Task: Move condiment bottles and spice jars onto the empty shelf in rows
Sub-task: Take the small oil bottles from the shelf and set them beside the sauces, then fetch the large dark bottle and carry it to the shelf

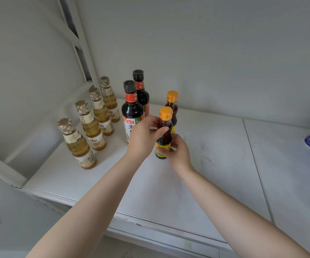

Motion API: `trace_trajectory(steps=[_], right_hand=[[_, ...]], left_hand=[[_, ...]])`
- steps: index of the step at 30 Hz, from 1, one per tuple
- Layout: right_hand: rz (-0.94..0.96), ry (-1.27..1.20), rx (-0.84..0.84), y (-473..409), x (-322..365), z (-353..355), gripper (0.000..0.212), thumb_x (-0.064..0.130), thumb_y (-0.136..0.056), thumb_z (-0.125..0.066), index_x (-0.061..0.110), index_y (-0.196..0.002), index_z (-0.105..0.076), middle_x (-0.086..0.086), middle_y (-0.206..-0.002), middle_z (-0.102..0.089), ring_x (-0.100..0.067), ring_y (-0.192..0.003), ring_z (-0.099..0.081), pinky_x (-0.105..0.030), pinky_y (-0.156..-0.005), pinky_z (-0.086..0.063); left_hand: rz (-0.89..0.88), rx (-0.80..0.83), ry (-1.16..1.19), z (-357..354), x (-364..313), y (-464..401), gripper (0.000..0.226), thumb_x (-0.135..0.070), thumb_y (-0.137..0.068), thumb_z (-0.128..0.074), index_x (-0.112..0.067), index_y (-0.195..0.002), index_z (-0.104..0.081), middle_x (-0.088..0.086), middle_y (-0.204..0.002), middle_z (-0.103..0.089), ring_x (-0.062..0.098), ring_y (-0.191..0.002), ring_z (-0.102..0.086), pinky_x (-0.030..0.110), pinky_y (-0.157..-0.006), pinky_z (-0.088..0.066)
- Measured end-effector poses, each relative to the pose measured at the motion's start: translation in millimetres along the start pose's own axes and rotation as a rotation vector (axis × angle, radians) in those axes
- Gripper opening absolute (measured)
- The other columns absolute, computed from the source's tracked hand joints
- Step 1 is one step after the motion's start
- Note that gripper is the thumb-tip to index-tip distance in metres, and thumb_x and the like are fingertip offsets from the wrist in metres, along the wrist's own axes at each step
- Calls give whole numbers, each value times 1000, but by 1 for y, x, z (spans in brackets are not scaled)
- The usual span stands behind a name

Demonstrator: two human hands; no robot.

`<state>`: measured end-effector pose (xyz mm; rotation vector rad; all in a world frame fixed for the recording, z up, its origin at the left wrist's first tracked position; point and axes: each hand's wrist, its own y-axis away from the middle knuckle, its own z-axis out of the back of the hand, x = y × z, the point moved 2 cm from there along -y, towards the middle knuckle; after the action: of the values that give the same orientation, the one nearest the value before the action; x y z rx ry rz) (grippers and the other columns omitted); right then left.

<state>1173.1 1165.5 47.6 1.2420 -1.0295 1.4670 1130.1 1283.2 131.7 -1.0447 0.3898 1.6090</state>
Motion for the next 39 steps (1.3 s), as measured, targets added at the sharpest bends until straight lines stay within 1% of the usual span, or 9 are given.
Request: trace_trajectory(steps=[3,6,10,14,17,24,28,32,39], right_hand=[[-8,23,-1,-2,-1,0,41,11,-71,-79,27,-101,-58,7,-100,-66,-7,-94,-62,-34,-88,-53],[-27,76,6,-2,-3,1,48,17,-70,-81,23,-111,-57,2,-110,-66,-17,-104,-62,-38,-90,-53],[-57,124,-27,7,-2,15,59,19,-70,-82,18,-122,-54,2,-112,-60,-15,-107,-56,-34,-95,-48],[-65,152,-79,29,-2,47,59,16,-73,-80,14,-126,-54,1,-113,-55,-15,-107,-52,-32,-96,-46],[-65,171,-121,60,-4,86,48,11,-77,-75,15,-121,-57,-1,-115,-57,-16,-106,-54,-36,-97,-47],[-103,307,-347,198,-16,210,40,10,-80,-72,18,-117,-59,-5,-116,-61,-18,-104,-58,-25,-89,-46],[-180,480,-510,305,-25,274,43,17,-82,-70,18,-122,-57,-5,-119,-59,-16,-107,-58,-33,-93,-48],[-336,626,-669,426,-39,322,45,24,-82,-67,21,-125,-54,-3,-120,-55,-20,-111,-55,-37,-92,-46],[-710,677,-943,636,-71,354,48,30,-86,-61,25,-132,-47,2,-133,-47,-19,-125,-44,-35,-97,-43]], left_hand=[[4,7,-12,-1,1,0,28,-32,-86,-67,-15,-108,-63,-13,-91,-59,-2,-75,-55,4,-61,-40],[9,11,-13,-4,6,1,32,-34,-86,-67,-16,-111,-60,-11,-94,-62,9,-86,-62,15,-71,-50],[35,28,-44,-10,11,17,48,-45,-85,-62,-18,-124,-53,-3,-117,-64,15,-103,-63,36,-85,-56],[136,37,-52,-17,20,55,49,-35,-88,-62,-16,-131,-47,-1,-126,-58,16,-109,-58,34,-85,-50],[193,98,-124,-26,18,94,49,-33,-87,-63,-21,-132,-45,-3,-128,-55,19,-114,-56,35,-86,-48],[-225,428,-165,-98,-61,169,37,-22,-88,-62,-20,-125,-57,-2,-125,-58,19,-113,-57,22,-86,-40],[-453,619,-156,-164,-123,237,41,-23,-89,-60,-21,-129,-53,-4,-126,-57,18,-115,-55,30,-89,-47],[-670,857,-165,-220,-174,335,48,-25,-89,-59,-20,-135,-48,0,-131,-55,22,-118,-53,32,-94,-44],[-882,1232,-148,-283,-222,504,50,-27,-92,-55,-19,-140,-42,2,-142,-45,22,-130,-43,30,-101,-37]])
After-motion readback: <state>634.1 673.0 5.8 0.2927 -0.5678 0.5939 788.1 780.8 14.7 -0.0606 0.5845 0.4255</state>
